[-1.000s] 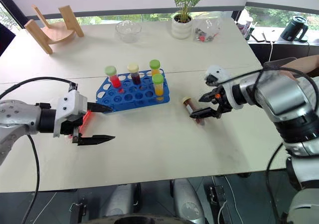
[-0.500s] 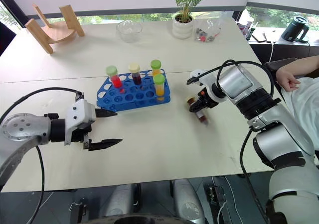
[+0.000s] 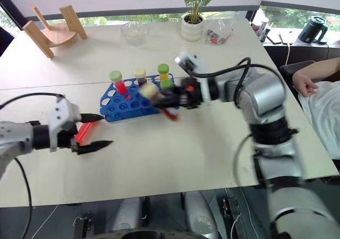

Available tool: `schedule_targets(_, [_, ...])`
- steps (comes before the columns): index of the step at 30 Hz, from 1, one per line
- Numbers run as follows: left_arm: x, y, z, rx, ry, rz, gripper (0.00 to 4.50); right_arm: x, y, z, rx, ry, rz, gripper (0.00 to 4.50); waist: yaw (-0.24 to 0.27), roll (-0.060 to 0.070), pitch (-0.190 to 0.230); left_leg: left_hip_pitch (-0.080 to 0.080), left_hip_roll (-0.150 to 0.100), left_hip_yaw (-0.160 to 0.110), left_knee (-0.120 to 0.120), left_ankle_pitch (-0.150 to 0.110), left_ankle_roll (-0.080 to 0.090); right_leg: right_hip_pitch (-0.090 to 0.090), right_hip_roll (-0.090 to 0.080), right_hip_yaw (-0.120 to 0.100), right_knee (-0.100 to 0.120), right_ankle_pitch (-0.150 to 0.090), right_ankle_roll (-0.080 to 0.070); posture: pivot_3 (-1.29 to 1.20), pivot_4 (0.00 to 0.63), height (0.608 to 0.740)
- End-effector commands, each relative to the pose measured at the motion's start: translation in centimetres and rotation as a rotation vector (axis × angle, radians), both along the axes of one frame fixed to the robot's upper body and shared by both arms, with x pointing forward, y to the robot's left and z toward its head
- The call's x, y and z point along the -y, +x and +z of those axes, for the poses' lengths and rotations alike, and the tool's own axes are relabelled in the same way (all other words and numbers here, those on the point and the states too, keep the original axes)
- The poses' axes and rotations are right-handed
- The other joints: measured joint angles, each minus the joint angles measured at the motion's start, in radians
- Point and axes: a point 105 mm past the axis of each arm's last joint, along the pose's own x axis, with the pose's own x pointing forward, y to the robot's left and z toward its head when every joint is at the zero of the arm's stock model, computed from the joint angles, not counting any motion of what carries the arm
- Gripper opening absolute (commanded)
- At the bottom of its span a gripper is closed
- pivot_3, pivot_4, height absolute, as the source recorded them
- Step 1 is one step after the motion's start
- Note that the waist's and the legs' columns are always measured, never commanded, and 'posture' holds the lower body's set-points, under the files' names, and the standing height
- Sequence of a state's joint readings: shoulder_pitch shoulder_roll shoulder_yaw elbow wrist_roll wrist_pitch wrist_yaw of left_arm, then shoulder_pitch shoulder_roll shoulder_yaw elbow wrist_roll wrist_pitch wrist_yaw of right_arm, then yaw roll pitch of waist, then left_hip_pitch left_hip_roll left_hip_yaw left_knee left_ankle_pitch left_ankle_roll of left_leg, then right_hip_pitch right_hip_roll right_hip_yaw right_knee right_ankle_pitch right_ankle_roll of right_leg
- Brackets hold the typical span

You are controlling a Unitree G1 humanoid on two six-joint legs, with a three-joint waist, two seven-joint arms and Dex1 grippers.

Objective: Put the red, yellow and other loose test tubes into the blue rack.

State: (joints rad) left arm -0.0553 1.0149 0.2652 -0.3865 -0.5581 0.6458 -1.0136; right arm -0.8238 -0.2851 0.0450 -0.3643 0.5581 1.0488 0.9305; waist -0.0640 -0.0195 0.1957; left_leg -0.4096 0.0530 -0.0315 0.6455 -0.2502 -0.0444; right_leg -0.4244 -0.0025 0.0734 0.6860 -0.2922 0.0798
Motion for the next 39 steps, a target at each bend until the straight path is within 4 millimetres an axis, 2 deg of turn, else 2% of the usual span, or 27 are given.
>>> schedule_targets(1, [-1.5, 0.3, 0.5, -0.020, 0.002, 0.020, 4.50, -1.2, 1.6, 0.6, 0.168, 0.200, -0.274, 0.83, 0.008, -0.001, 0.000, 0.000, -0.001, 0.001, 0.000, 0.000, 0.000, 0.001, -0.001, 0.000, 0.000, 0.000, 0.000, 0.00, 0.150, 0.740])
schedule_targets(4, [-2.2, 0.3, 0.2, -0.045, 0.023, 0.018, 4.50, -2.6, 2.2, 0.4, 0.223, 0.286, -0.382, 0.83, 0.007, 0.000, 0.000, -0.001, -0.005, 0.005, 0.001, 0.002, -0.004, 0.000, -0.008, 0.000, -0.001, 0.000, 0.001, 0.00, 0.150, 0.740])
schedule_targets(6, [-2.0, 0.6, 0.6, -0.040, 0.020, 0.016, 4.50, -3.3, 3.0, -0.3, 0.237, 0.348, -0.469, 0.83, 0.008, -0.001, -0.001, -0.001, -0.005, 0.007, 0.001, 0.004, -0.008, 0.000, -0.009, 0.002, -0.002, 0.000, 0.001, 0.00, 0.150, 0.740])
schedule_targets(12, [-1.5, 0.7, 1.2, -0.037, 0.012, 0.005, 4.50, -3.2, 6.5, -3.6, 0.256, 0.357, -0.714, 0.83, 0.005, -0.002, -0.001, 0.000, -0.005, 0.005, 0.000, 0.005, -0.009, 0.000, -0.008, 0.001, -0.002, 0.001, 0.002, 0.00, 0.150, 0.740])
schedule_targets(26, [-1.4, 0.5, 0.6, -0.032, 0.022, 0.031, 4.50, -4.0, 6.6, -7.3, 0.242, 0.291, -0.677, 0.83, -0.006, -0.002, -0.001, 0.000, -0.004, 0.004, -0.003, 0.005, -0.009, -0.001, -0.007, 0.001, -0.001, 0.001, 0.002, 0.00, 0.150, 0.740])
schedule_targets(34, [-1.3, 0.7, 0.7, -0.018, 0.017, 0.036, 4.50, -3.4, 7.6, -7.6, 0.331, 0.273, -0.754, 0.83, -0.006, -0.002, -0.001, 0.000, -0.004, 0.004, -0.002, 0.005, -0.009, 0.000, -0.007, 0.001, -0.001, 0.001, 0.002, 0.00, 0.150, 0.740])
schedule_targets(39, [-1.1, 0.9, 0.7, -0.013, 0.018, 0.034, 4.50, -3.2, 7.5, -7.8, 0.344, 0.269, -0.758, 0.83, -0.006, -0.002, -0.001, 0.000, -0.004, 0.004, -0.002, 0.005, -0.009, 0.000, -0.007, 0.001, -0.001, 0.001, 0.002, 0.00, 0.150, 0.740])
